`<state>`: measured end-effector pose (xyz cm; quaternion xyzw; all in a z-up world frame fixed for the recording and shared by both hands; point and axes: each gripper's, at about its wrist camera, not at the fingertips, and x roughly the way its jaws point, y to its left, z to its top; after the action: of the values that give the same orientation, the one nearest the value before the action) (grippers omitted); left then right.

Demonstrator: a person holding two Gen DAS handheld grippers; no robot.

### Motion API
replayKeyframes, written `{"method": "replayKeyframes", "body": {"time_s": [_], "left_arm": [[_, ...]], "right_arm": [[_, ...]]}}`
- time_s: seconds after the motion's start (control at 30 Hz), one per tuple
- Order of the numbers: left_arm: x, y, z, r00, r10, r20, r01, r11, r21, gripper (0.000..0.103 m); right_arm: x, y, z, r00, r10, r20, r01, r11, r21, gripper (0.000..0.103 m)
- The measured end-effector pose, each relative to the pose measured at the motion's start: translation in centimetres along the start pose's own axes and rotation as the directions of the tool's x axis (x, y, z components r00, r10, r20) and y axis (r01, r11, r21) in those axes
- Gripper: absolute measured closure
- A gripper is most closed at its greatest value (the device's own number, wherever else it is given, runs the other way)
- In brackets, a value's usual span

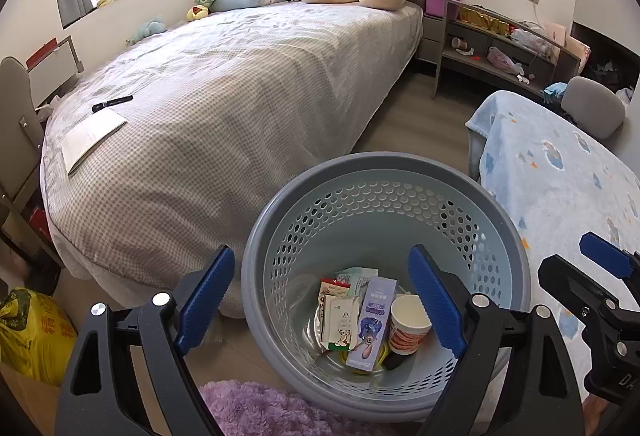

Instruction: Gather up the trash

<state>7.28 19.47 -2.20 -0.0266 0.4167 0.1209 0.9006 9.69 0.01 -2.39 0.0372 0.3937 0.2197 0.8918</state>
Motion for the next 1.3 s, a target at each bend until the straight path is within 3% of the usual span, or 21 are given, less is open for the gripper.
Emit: {"method": "replayKeyframes", "body": {"time_s": [1.3], "left_arm": [[0.18, -0.33, -0.2, 1.0, 0.008, -0.006, -0.008, 1.0, 0.002, 0.018]], "right_arm": [[-0.06, -0.06, 0.01, 1.0, 0.0, 0.001, 0.0, 1.0, -0.001, 0.015]]}}
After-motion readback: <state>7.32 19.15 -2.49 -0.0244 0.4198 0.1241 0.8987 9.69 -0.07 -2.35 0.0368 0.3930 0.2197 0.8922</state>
